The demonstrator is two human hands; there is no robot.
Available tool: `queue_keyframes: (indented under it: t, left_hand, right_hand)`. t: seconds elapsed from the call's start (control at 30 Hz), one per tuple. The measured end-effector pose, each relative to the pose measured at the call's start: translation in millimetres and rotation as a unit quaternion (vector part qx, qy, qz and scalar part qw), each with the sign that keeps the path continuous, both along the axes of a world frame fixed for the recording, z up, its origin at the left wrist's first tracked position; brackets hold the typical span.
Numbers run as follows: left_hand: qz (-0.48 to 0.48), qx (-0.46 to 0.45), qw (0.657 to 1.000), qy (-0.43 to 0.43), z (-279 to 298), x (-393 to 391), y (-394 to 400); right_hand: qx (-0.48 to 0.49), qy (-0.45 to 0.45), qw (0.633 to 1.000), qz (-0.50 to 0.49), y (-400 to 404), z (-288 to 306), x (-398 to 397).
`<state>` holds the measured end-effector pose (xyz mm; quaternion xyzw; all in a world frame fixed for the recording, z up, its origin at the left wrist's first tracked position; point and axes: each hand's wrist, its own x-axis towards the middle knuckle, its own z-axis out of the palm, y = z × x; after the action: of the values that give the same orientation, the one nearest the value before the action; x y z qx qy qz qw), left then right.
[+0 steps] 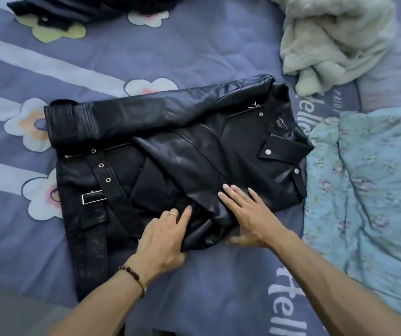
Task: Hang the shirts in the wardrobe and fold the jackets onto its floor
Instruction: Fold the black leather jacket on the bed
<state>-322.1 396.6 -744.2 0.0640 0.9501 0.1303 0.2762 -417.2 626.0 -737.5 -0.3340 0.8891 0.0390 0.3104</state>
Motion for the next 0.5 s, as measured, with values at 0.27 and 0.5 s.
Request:
queue_keyframes:
  t: [0.27,0.5]
  left_hand:
    - [0.026,0.107,0.986,-0.126,46,-68,-63]
    - [0.091,-0.134,0.974,0.157,48,-126,-106]
  right_hand:
    - [0.007,-0.003,0.994,-0.108,-58,39,-72]
    - [0.044,0.062,0.980,-0.184,-105,36,-144]
